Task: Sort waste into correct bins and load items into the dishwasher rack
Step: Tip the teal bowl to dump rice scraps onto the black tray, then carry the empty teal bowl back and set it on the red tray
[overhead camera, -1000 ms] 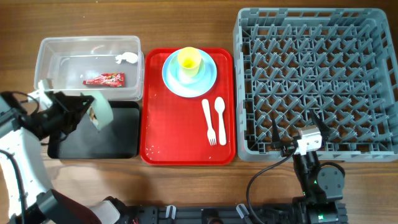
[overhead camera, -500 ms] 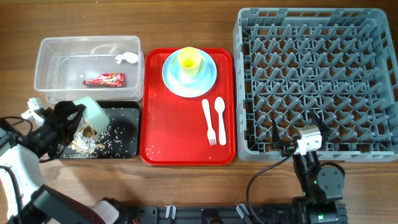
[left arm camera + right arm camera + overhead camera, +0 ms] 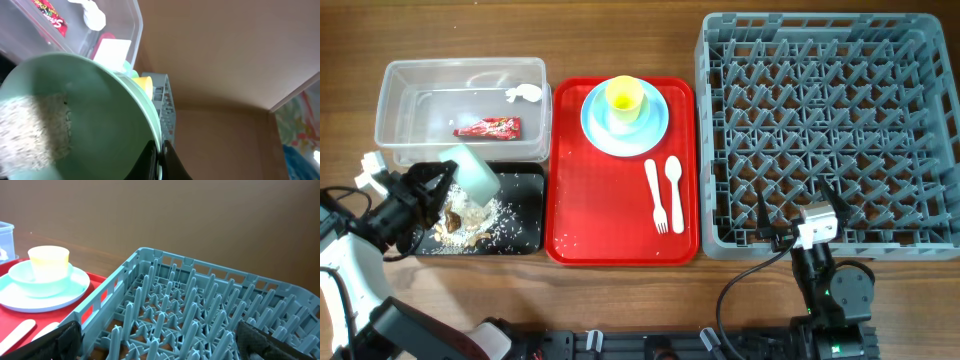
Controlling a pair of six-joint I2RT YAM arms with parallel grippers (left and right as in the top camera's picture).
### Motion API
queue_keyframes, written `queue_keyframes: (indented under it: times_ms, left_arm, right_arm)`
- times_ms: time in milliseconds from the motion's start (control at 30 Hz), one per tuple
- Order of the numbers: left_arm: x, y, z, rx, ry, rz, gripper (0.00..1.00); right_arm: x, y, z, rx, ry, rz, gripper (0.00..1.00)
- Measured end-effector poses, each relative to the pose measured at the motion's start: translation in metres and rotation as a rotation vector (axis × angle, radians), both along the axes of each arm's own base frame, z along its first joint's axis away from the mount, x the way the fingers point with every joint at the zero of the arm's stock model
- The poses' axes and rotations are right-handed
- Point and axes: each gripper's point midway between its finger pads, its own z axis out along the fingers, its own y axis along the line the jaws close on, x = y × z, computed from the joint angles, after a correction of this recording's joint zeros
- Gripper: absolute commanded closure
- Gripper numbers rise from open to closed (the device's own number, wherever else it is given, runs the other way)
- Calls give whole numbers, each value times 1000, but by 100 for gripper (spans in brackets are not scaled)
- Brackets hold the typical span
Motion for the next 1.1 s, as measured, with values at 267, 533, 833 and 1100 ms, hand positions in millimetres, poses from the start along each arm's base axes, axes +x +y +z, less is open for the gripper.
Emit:
queue_keyframes:
  times_ms: [267, 533, 833, 1100]
  left_arm:
    - [-23, 35, -1, -58, 24, 150, 96]
    - [-30, 25, 1, -104, -22, 137, 96]
    - [-31, 22, 6, -121, -47, 130, 96]
    - [-32, 19, 16, -130, -113, 117, 96]
  right_arm:
    - [0, 0, 0, 0, 0, 0, 0]
    - [0, 0, 0, 0, 0, 0, 0]
    - [0, 0, 0, 0, 0, 0, 0]
    - [0, 0, 0, 0, 0, 0, 0]
